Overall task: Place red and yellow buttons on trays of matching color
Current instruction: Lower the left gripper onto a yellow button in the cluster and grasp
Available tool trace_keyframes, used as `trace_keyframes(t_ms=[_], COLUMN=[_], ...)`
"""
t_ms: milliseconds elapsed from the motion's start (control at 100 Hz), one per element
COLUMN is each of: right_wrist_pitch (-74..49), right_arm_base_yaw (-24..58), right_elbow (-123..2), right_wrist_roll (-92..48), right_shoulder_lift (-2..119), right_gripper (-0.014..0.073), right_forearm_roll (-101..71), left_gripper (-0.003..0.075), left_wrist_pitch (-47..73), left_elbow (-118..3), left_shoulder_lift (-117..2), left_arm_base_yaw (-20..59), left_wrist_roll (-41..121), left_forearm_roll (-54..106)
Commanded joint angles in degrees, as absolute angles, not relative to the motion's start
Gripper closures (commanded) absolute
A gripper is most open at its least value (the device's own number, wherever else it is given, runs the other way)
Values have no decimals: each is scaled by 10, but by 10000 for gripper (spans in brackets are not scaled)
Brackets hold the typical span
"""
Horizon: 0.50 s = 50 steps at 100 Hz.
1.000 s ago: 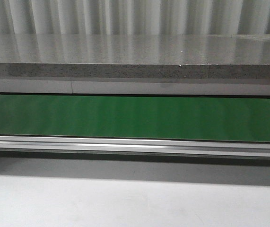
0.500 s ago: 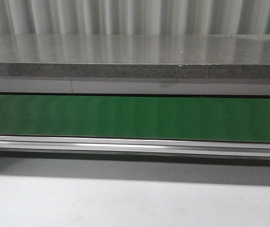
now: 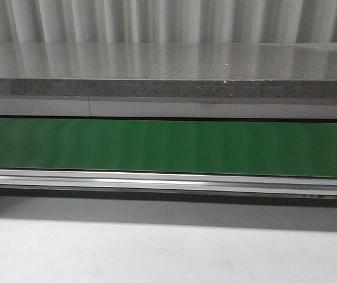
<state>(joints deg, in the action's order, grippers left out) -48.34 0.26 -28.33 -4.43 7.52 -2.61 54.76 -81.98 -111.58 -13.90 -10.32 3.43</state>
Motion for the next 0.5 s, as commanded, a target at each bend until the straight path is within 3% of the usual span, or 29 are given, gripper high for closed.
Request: trace_keyframes(t_ms=[0, 90, 300, 490], right_wrist_pitch=[-445, -445, -445, -445], right_arm_base_yaw=[3, 3, 3, 3], right_elbow=[-297, -297, -297, -297], right_wrist_roll=[-49, -49, -49, -49], right_shoulder_lift=[82, 82, 82, 82], right_gripper=[659, 659, 659, 659], right_forearm_roll=[-27, -27, -27, -27], left_gripper=[302, 334, 507, 584], left_wrist_pitch=[526, 522, 513, 512], left_elbow=[-838, -838, -838, -838], left_shoulder_lift=[-1088, -1088, -1088, -1064], left_arm_base_yaw=[-141, -141, -141, -137], left_wrist_roll=[-110, -110, -110, -108], left_forearm_roll=[37, 37, 29, 23])
